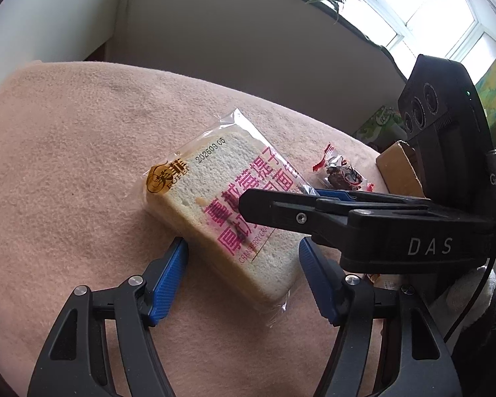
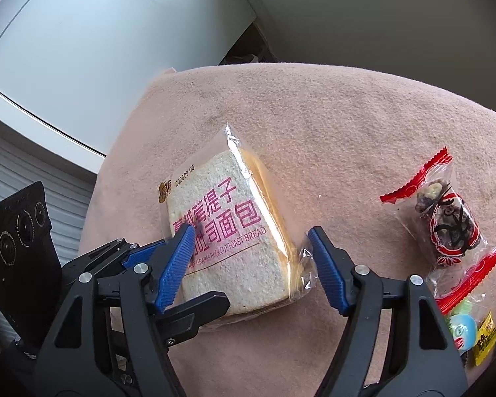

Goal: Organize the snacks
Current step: 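Close both tools on opposite sides of the bagged bread loaf, then lift the bread loaf with both tools, lower it into the box, open both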

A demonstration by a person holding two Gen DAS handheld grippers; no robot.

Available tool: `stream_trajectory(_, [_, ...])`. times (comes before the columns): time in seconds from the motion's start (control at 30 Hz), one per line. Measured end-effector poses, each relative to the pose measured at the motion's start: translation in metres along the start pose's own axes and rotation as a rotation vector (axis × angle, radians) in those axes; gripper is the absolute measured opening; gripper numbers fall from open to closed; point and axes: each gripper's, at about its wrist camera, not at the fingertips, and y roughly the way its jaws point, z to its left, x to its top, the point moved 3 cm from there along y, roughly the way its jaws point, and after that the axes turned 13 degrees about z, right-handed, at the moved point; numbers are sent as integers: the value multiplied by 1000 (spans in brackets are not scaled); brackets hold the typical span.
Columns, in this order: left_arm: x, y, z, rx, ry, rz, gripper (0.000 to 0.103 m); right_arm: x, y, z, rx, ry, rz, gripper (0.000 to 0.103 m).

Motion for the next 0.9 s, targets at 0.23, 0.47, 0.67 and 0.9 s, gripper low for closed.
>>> stream_trajectory(0.23, [-4, -8, -4, 19, 28, -19, 67, -11, 0, 11, 3, -3, -7, 68])
stream_trajectory(0.47, [-11, -18, -10, 43, 63, -44, 67, -21, -9, 19, 1, 0, -40, 66])
stream_trajectory(0.67, [-17, -33, -23, 41, 96, -72, 67, -33, -32, 24, -11, -4, -82, 66])
stream_trajectory(0.9, [-21, -41, -60, 16, 165, -89, 67, -60, -72, 8, -36, 31, -145, 66])
